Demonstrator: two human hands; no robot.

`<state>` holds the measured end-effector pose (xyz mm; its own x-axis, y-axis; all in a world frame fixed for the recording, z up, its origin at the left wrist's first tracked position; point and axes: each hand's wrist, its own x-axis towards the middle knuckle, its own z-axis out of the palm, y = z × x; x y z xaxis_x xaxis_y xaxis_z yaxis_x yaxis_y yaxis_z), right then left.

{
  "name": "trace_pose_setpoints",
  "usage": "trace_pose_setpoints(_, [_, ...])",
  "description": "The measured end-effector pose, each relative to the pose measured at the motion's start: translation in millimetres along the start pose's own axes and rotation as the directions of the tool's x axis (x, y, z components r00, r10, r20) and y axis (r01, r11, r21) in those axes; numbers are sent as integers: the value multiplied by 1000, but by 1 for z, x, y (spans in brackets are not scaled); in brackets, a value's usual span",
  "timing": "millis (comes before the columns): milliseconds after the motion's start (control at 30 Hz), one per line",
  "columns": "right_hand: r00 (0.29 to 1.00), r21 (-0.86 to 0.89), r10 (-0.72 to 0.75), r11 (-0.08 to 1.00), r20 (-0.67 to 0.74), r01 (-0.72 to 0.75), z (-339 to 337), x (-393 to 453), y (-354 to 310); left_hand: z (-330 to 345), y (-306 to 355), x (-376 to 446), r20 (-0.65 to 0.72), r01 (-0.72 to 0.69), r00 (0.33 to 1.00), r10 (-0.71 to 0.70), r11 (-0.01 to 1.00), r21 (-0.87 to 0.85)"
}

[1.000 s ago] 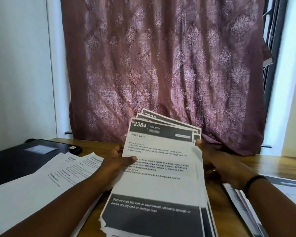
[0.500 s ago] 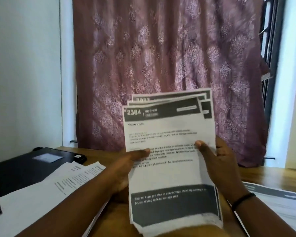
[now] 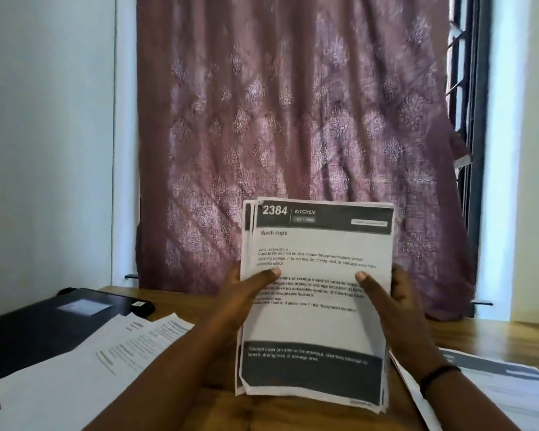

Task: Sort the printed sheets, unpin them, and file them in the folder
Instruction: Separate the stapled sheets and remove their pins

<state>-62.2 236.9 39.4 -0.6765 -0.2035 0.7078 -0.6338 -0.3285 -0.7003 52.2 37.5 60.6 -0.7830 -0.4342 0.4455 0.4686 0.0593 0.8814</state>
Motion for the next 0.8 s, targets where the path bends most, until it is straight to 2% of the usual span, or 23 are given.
trace_pose_setpoints(100, [997, -21, 70, 997, 31, -70, -3, 2, 5, -6, -7, 4, 17, 41, 999, -40, 997, -66])
trace_pose_setpoints(200, [984, -17, 127, 992, 124, -125, -3, 2, 12, -12, -19, 2, 20, 107, 994, -106, 991, -86])
trace_pose_setpoints(300, [954, 88, 255, 959, 157, -271, -2, -1, 16, -15, -31, -6, 98, 252, 965, -242, 961, -116])
trace_pose_setpoints(367, [945, 156, 299, 935, 136, -318, 3, -5, 17, -14, -38, -12, 172, 358, 926, -335, 925, -130])
trace_pose_setpoints(433, [950, 189, 297, 932, 95, -310, 8, -7, 13, -13, -42, -14, 221, 417, 898, -380, 896, -152])
trace_pose_setpoints(600, [987, 196, 150, 968, 63, -159, 8, -6, -11, -14, -31, -11, 411, 551, 816, -407, 762, -341])
trace_pose_setpoints(700, [988, 184, 133, 972, 81, -146, 6, -5, -11, -15, -25, -11, 354, 478, 864, -359, 806, -349])
trace_pose_setpoints(767, [982, 57, 128, 989, 137, -137, 4, -5, -4, -18, -30, -7, 240, 407, 907, -347, 869, -281])
trace_pose_setpoints(800, [974, -18, 152, 988, 166, -151, 2, -4, 1, -18, -33, -5, 124, 357, 933, -337, 910, -211])
